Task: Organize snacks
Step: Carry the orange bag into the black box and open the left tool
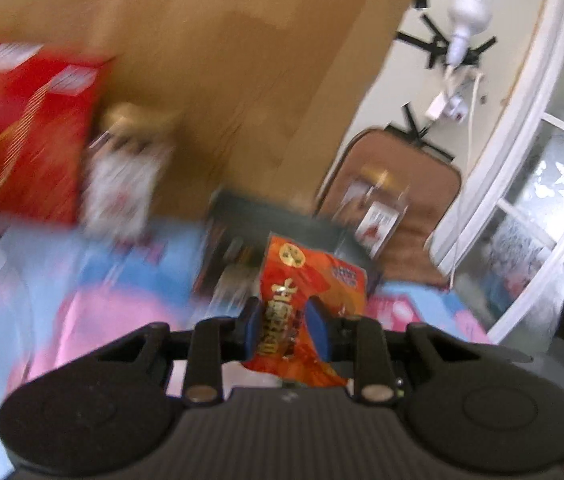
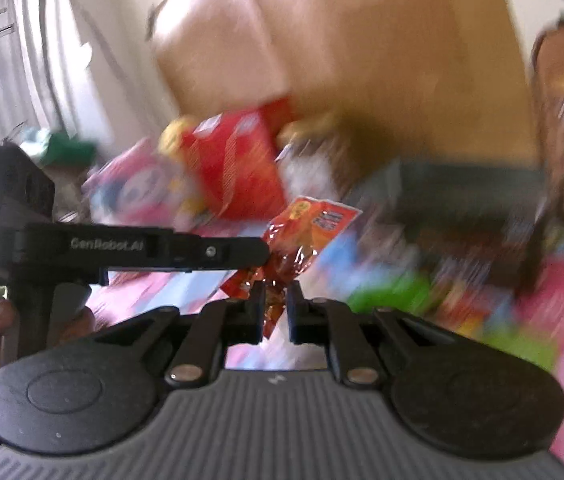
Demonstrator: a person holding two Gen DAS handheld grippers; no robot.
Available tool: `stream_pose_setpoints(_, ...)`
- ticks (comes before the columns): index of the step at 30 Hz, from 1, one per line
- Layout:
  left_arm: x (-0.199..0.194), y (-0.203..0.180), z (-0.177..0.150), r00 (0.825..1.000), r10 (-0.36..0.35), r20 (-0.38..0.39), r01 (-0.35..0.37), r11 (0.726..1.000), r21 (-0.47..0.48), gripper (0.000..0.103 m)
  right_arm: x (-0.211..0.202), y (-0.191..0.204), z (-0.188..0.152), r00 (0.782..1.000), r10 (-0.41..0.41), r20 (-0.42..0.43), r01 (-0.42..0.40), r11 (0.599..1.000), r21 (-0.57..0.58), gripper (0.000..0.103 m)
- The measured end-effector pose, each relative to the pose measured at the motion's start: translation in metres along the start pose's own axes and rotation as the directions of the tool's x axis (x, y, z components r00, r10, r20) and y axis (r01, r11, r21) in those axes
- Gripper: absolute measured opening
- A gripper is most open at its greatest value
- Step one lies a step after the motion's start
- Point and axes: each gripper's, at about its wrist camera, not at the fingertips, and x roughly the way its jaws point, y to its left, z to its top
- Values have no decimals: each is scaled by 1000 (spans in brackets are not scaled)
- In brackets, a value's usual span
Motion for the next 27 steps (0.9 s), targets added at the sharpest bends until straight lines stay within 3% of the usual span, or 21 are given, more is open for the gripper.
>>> stream_pose_setpoints(2, 35, -3, 24, 1000, -8, -10, 8, 1000, 18, 26, 9, -25, 24, 998, -50, 25, 49, 998, 25, 14)
stream_pose_setpoints(6, 104, 4, 50, 999, -14, -47, 12, 999, -41, 26, 39, -73, 53, 990, -138, 13, 136, 987, 85, 14)
stream_pose_setpoints(9, 128, 7, 49, 997, 20, -69, -23, 999, -35, 25, 58, -89, 54, 980, -198, -21, 199, 978, 68, 22)
stream_pose_setpoints(11, 130, 11, 47, 995, 29, -91, -34, 998, -49, 26, 62, -92, 50, 967, -253, -20, 254, 966, 40, 33)
stream_pose_setpoints(12, 124, 13, 44, 996, 20, -90, -25, 998, -54, 28, 55, -94, 46, 965, -263, -8, 263, 964, 42, 34)
stream_pose_setpoints(16, 67, 36, 35, 999, -35, -15, 33, 993, -111, 42, 21, -90, 28, 979, -197, 46, 190, 974, 127, 34)
stream_pose_setpoints(19, 31, 56, 15, 999, 41, 12, -39, 991, -131, 49, 9, -73, 13, 999, -39, 24, 34, 987, 155, 34)
stream_pose_setpoints(22, 25, 74, -8, 996, 70, -49, -78, 980, -184, 62, 20, -49, -9, 996, 63, -60, -53, 986, 157, 34)
stream_pose_setpoints(23, 30, 76, -13, 992, 85, -88, -101, 976, -196, 71, 27, -39, -17, 993, 84, -89, -71, 988, 139, 34)
stream_pose_setpoints(25, 42, 75, -23, 984, 110, -143, -136, 973, -188, 69, 39, -18, -29, 989, 65, -135, -58, 997, 55, 37)
stream_pose_setpoints(27, 45, 75, -35, 980, 88, -176, -122, 973, -195, 50, 49, -2, -38, 993, -13, -117, 8, 999, -43, 52)
